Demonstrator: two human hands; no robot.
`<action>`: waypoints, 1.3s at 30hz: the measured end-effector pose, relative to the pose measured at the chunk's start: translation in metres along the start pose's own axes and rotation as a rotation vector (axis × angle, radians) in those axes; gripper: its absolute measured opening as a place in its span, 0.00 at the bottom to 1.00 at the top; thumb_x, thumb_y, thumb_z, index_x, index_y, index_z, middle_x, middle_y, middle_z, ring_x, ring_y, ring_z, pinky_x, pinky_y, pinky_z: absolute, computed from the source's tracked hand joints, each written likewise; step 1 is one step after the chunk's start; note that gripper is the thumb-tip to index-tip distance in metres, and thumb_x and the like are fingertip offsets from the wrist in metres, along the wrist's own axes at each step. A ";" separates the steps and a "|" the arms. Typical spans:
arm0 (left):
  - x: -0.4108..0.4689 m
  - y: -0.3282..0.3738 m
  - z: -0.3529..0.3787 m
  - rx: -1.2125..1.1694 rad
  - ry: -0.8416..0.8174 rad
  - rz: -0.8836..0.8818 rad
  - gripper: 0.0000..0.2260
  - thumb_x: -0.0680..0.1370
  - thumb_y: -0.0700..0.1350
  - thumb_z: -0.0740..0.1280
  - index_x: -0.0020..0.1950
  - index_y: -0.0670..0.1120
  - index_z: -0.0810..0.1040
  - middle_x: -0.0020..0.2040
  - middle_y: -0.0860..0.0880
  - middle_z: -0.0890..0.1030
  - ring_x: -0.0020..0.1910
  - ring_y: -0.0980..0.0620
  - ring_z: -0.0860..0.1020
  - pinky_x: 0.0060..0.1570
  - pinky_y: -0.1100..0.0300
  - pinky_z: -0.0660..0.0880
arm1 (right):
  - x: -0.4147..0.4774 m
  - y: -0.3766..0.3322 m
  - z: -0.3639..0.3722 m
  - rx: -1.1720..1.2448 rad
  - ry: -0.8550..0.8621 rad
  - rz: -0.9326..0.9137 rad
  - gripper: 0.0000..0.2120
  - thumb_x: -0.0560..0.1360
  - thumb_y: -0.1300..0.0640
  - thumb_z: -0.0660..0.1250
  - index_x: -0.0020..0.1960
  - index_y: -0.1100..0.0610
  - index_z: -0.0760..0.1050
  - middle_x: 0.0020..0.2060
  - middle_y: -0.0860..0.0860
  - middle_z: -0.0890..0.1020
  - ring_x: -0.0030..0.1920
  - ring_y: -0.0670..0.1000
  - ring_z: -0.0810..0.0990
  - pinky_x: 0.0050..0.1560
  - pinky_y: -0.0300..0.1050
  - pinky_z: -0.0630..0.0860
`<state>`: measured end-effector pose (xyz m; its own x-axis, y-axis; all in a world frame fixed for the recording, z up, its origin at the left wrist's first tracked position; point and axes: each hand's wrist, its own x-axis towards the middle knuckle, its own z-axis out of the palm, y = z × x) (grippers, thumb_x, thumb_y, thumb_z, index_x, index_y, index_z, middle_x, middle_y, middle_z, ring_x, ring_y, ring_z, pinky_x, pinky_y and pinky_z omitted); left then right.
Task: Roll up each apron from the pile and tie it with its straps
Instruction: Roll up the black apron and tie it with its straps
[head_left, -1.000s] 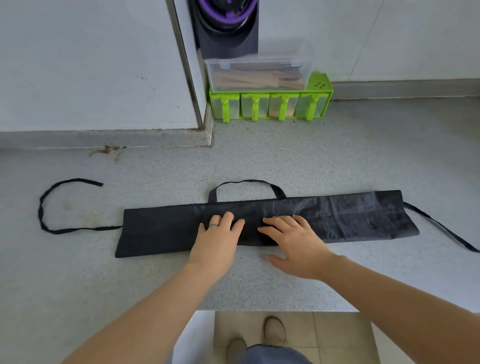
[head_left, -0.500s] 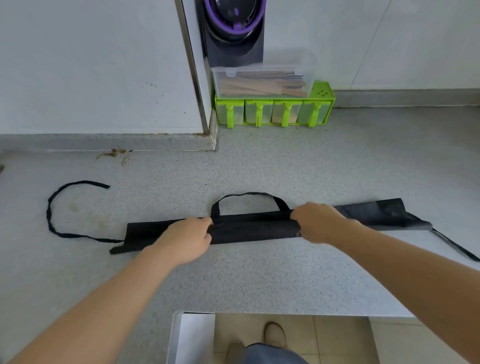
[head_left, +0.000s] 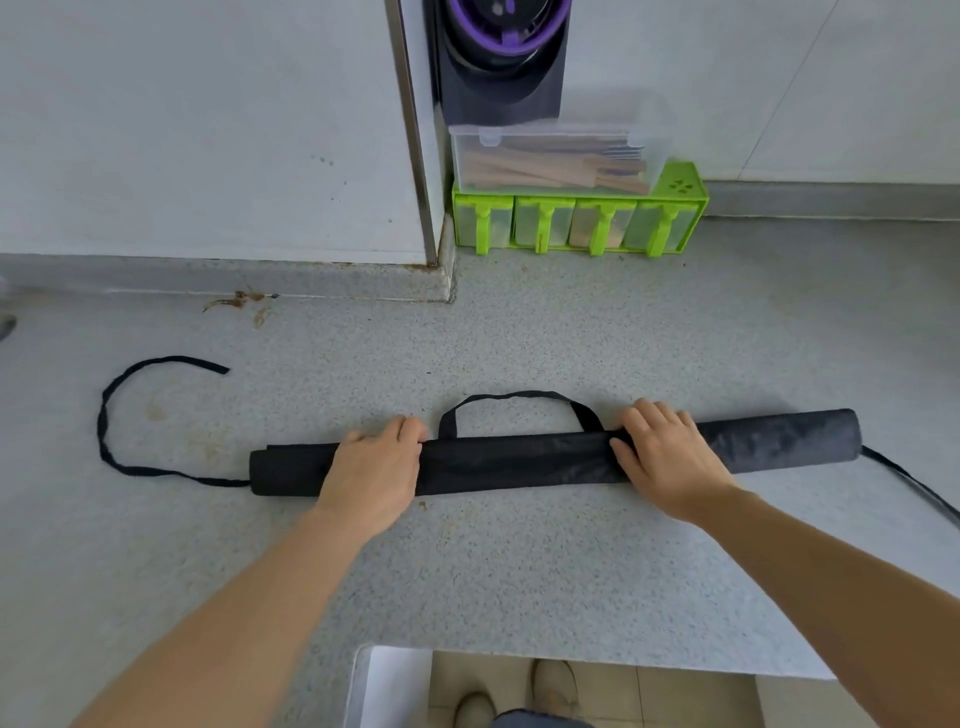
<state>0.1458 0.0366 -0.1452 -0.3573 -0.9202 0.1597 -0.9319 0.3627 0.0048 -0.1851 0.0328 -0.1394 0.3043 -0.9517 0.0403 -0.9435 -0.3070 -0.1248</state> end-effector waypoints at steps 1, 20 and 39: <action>0.000 0.000 0.002 -0.013 0.019 -0.019 0.07 0.73 0.38 0.71 0.43 0.46 0.73 0.34 0.52 0.75 0.19 0.54 0.69 0.32 0.59 0.70 | -0.001 0.000 0.002 0.009 0.027 0.010 0.19 0.77 0.47 0.47 0.50 0.56 0.73 0.43 0.50 0.74 0.43 0.53 0.72 0.46 0.48 0.70; 0.037 0.112 0.019 -0.245 -0.018 -0.064 0.18 0.78 0.54 0.53 0.59 0.49 0.77 0.54 0.50 0.76 0.49 0.48 0.76 0.50 0.51 0.74 | 0.000 -0.007 0.008 0.081 0.034 0.110 0.18 0.77 0.49 0.47 0.52 0.54 0.74 0.46 0.50 0.74 0.47 0.53 0.71 0.49 0.48 0.66; 0.058 0.112 0.008 -0.295 -0.176 -0.012 0.06 0.82 0.48 0.56 0.54 0.48 0.69 0.44 0.54 0.77 0.47 0.52 0.75 0.58 0.58 0.54 | 0.033 -0.037 0.007 0.081 0.001 -0.194 0.17 0.65 0.62 0.55 0.49 0.56 0.78 0.43 0.49 0.77 0.48 0.54 0.75 0.58 0.52 0.68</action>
<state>0.0200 0.0224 -0.1436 -0.3759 -0.9265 -0.0148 -0.8871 0.3551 0.2950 -0.1389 0.0130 -0.1407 0.4793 -0.8746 0.0724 -0.8535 -0.4838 -0.1934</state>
